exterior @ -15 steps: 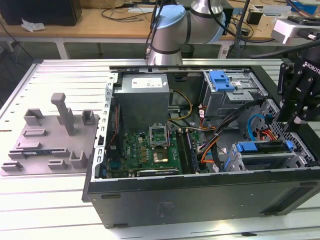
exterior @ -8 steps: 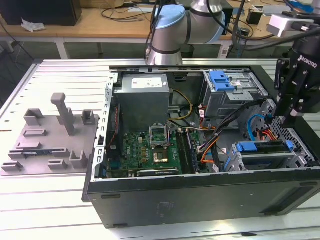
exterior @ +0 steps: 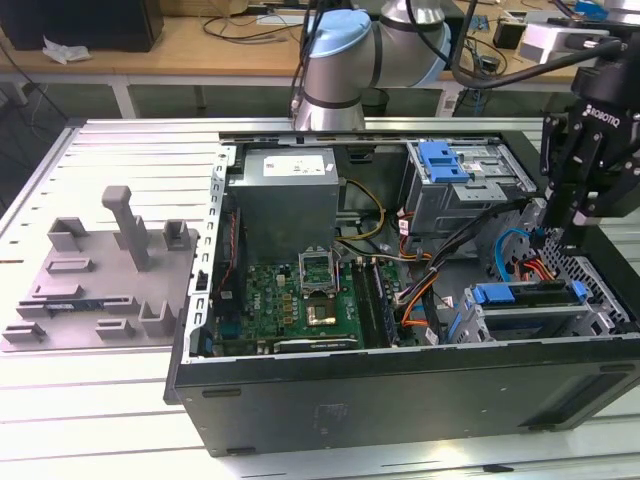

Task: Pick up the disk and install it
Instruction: 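Insert the second disk wire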

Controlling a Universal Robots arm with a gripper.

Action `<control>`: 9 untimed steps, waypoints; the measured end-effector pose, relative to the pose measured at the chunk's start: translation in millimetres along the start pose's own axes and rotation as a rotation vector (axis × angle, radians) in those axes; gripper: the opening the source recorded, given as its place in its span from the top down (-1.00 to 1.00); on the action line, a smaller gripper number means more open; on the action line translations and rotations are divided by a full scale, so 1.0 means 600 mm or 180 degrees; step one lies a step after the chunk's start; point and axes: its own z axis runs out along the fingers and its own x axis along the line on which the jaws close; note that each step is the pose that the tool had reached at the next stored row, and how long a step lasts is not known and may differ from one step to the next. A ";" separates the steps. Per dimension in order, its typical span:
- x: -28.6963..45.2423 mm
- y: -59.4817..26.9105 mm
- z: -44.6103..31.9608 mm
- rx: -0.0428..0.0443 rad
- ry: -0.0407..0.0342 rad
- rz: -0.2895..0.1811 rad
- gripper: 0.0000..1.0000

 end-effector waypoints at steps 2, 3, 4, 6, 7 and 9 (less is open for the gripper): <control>-0.004 0.006 0.000 0.0000 0.0008 0.0000 0.27; -0.005 0.007 0.000 0.0001 0.0013 0.0000 0.27; -0.007 0.009 0.000 0.0001 0.0019 0.0001 0.27; -0.011 0.011 0.001 0.0001 0.0032 0.0001 0.27; -0.013 0.012 0.002 0.0001 0.0040 0.0001 0.27; -0.014 0.013 0.004 0.0001 0.0052 0.0002 0.27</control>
